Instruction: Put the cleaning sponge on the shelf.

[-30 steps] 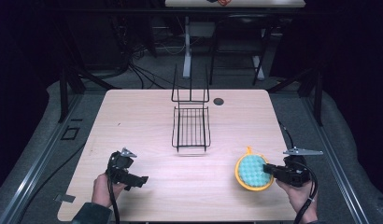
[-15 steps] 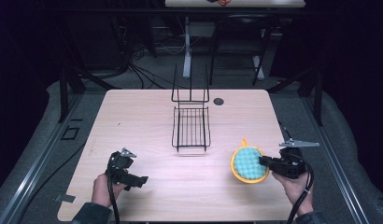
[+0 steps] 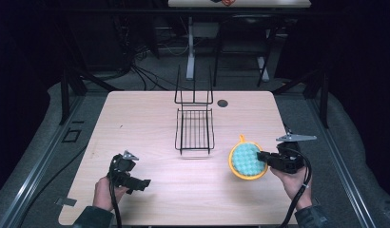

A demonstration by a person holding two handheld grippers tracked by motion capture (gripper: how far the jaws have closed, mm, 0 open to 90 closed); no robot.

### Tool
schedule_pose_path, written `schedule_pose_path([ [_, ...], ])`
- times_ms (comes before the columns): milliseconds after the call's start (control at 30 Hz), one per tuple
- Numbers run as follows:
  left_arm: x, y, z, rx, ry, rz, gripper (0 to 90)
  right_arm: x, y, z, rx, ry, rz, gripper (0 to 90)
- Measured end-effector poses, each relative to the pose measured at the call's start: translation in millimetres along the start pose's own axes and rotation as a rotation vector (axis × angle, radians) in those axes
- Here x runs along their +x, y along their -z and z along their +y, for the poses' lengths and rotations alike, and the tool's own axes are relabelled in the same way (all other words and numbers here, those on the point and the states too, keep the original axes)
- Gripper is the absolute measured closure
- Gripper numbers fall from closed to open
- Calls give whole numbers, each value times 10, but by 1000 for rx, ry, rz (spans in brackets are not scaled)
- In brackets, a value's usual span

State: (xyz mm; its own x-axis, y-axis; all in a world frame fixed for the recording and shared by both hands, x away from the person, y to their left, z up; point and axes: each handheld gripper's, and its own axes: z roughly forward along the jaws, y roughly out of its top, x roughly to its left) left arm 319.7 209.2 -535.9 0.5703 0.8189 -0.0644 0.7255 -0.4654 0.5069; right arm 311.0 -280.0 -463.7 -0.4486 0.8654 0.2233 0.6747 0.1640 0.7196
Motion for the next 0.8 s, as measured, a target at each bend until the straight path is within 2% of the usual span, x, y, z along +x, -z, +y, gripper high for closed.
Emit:
schedule_pose_path([
  [300, 2, 1, 3, 1, 1, 0, 32, 45, 1, 126, -5, 33, -5, 853],
  [800, -16, -8, 11, 0, -8, -3, 33, 114, -71, 336, -21, 49, 3, 853],
])
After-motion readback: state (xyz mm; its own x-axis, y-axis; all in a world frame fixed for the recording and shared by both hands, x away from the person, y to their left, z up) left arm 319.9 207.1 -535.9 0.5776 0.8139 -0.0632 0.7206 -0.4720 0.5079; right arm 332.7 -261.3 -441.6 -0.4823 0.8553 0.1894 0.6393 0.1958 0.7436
